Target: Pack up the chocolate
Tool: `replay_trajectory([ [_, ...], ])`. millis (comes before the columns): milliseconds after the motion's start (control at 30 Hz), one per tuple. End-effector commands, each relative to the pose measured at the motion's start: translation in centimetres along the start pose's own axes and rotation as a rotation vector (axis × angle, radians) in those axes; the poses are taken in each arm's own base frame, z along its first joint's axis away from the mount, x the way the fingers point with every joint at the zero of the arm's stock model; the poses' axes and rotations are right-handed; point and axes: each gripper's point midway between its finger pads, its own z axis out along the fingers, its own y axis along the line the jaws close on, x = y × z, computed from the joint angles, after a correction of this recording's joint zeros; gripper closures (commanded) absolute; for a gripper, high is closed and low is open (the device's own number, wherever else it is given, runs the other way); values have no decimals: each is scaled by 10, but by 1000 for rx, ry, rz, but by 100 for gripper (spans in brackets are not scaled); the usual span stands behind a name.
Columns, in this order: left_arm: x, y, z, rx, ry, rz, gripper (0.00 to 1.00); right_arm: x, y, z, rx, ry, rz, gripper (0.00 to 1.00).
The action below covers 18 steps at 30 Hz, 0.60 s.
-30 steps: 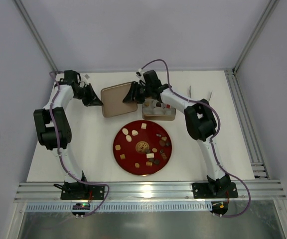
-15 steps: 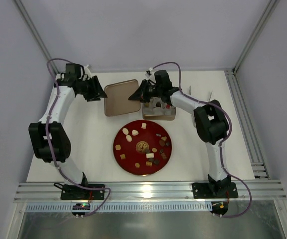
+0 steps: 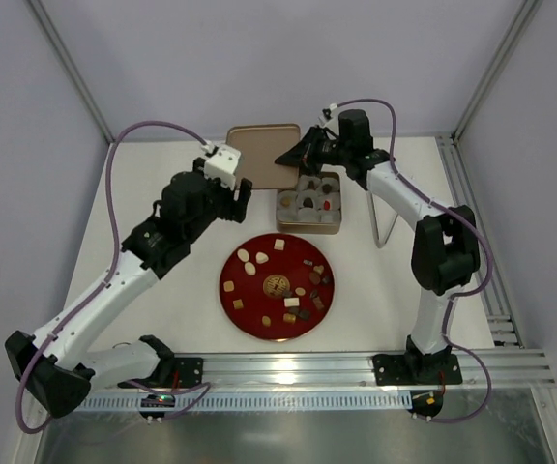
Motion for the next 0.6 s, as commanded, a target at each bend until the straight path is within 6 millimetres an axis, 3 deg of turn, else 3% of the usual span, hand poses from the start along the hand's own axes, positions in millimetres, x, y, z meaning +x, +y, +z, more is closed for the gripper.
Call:
replay_trajectory([
  [0,-22,11,-2,-198,-170,232,27,-6,52,-32,-48,-33,-20,96],
  [200,-25,-25,5,-242,-328,483,22,-6,74,-53,-26,-55,-45,96],
  [267,-34,-28,5,-281,-378,559,21,-4,73,-56,-3,-51,-52,96],
  [567,-37,-30,37,-404,-380,744,24,8,76,-73,17,-61,-57,96],
])
